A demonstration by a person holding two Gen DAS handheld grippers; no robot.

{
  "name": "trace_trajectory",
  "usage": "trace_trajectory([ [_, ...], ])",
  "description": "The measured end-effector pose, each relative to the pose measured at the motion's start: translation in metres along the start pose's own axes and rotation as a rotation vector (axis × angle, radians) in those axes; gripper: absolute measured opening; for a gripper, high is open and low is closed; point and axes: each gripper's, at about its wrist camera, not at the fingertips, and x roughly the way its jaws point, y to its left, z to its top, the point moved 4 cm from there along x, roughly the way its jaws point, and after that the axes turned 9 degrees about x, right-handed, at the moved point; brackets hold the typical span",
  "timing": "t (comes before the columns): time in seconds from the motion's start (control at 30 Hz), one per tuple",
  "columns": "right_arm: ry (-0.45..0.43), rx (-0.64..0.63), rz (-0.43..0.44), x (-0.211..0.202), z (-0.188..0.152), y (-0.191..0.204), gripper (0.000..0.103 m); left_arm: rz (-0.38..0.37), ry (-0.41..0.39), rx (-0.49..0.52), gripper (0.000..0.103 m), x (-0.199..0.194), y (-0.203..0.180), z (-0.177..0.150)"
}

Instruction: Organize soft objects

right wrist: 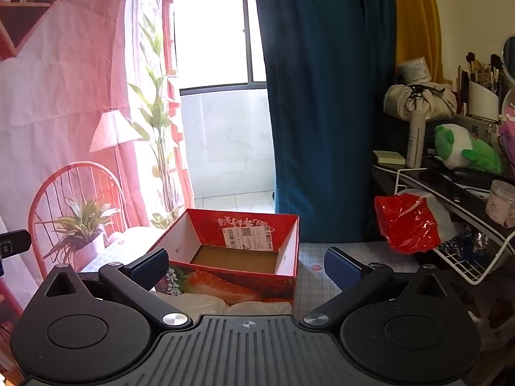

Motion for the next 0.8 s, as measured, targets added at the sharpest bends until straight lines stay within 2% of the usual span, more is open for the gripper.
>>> trace_trajectory([
  [0.23,0.010,0.007,-0.022,0.000,-0.005,0.006,0.103,-0.027,0.023,-0.026,0.103,0.003,0.005,-0.004],
  [0.3,0.020,0.046,0.003,0.004,0.000,-0.005,0.103,-0.022,0.027,-0.019,0.103,0.005,0.011,0.004],
  [0.47,0.015,0.046,0.004,0.001,0.004,-0.005,0.103,-0.026,0.021,-0.028,0.103,0.004,0.023,0.007],
  [0.53,0.014,0.035,0.003,0.004,-0.001,-0.006,0.103,-0.014,0.019,-0.006,0.103,0.006,0.006,0.003],
  [0.8,0.011,0.034,0.001,0.004,0.000,-0.006,0.103,-0.012,0.015,-0.003,0.103,0.005,0.005,0.003],
])
